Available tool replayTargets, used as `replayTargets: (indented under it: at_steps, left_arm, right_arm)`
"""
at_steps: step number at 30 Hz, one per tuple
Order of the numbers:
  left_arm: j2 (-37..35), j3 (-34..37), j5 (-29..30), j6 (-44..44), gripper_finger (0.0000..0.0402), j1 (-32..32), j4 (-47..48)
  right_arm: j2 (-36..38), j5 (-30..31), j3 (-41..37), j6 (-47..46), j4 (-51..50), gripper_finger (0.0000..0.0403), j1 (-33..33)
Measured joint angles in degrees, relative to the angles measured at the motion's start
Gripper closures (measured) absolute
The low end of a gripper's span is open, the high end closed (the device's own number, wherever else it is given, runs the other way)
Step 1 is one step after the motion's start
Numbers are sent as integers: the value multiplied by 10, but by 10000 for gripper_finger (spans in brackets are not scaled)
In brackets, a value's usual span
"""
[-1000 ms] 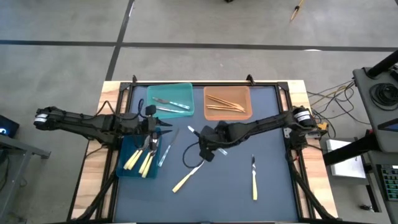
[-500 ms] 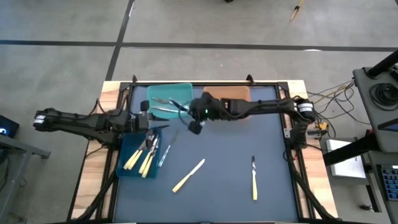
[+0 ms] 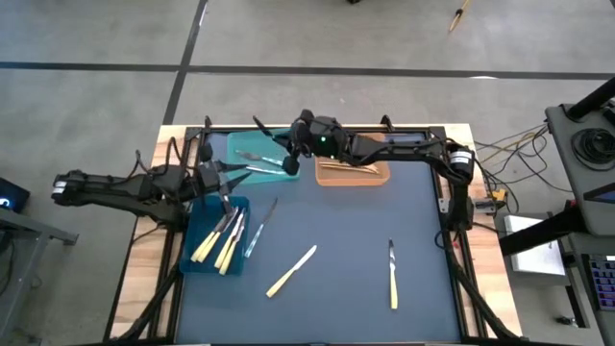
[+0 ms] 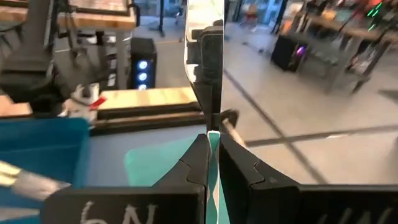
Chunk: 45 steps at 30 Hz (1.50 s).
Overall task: Sort silverware by color (type)
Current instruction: Put the white knife into the light blue bin
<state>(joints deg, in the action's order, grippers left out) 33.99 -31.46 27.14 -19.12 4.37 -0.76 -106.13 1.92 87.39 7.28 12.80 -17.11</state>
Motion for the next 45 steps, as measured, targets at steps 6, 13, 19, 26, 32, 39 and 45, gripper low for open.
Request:
replayTargets:
  at_steps: [6,13,19,26,32,39,45]
  left_arm:
    - [2,0,0,-41,325,-31,-64]
    - [33,0,-97,-84,325,-167,-124]
    - [94,0,-254,-49,325,-361,-186]
    - [174,0,-467,40,326,-530,-264]
    - [222,0,-488,98,325,-557,-328]
    - [251,0,-489,130,300,-556,-372]
    - [274,0,-489,161,251,-556,-421]
  right_arm:
    - [-2,0,0,65,32,390,-39]
    - [-2,-10,0,124,53,390,-86]
    - [-2,-36,0,151,54,390,-124]
    - [-2,-35,0,176,43,390,-137]
    - [-2,-34,0,187,37,390,-134]
    - [-2,-34,0,210,37,390,-129]
    - [-2,-34,0,216,38,390,-122]
